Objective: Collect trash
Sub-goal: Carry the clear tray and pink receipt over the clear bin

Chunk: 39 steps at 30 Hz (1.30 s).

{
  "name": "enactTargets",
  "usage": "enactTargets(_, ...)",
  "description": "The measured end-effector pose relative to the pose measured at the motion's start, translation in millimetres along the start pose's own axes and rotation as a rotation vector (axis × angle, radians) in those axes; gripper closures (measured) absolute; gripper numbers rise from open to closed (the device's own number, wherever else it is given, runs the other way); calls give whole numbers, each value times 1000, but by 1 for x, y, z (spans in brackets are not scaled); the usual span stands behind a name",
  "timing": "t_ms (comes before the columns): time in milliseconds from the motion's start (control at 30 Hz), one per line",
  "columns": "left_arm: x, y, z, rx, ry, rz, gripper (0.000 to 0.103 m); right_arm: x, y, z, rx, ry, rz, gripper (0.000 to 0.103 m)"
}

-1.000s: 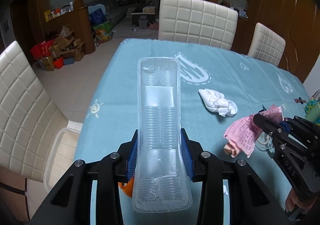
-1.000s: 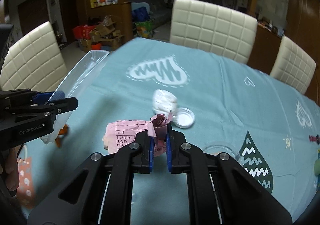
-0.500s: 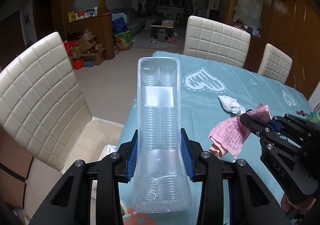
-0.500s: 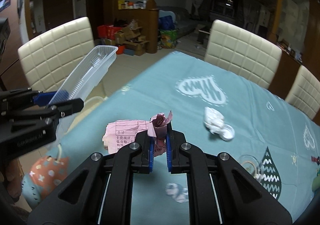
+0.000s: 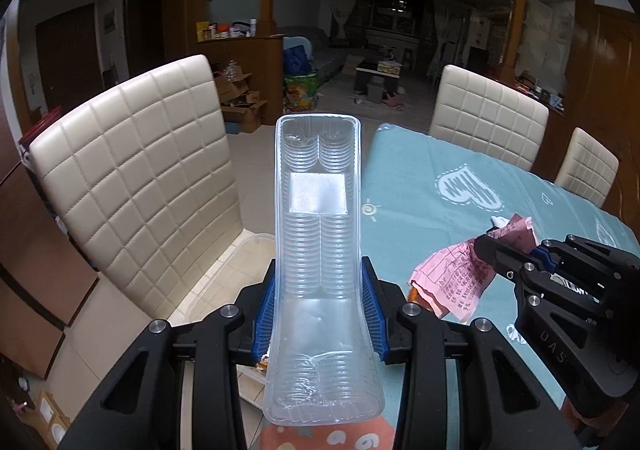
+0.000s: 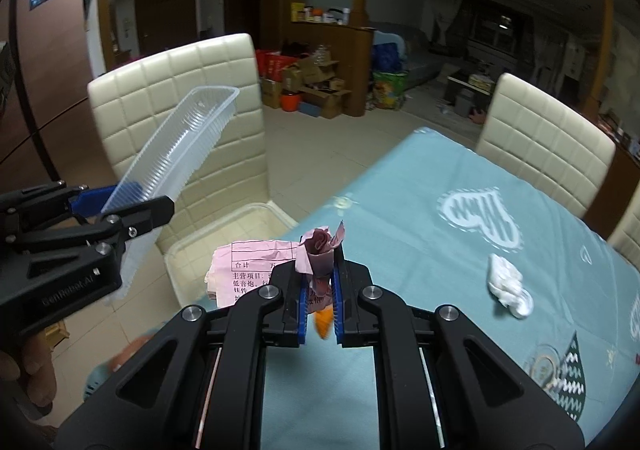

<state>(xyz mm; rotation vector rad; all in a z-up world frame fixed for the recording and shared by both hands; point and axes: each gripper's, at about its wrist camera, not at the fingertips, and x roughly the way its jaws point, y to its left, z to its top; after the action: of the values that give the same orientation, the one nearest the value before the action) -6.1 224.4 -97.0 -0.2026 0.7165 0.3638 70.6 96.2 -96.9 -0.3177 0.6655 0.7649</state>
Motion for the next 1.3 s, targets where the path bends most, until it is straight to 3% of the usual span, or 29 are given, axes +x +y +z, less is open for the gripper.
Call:
enactTargets(467,-3,28,0,-51,-7,58,66,19,24,21,-44,-5,74,91)
enactTargets(1300,61,46,7,-76,72,56,65,77,20,26,-34,81,104,91)
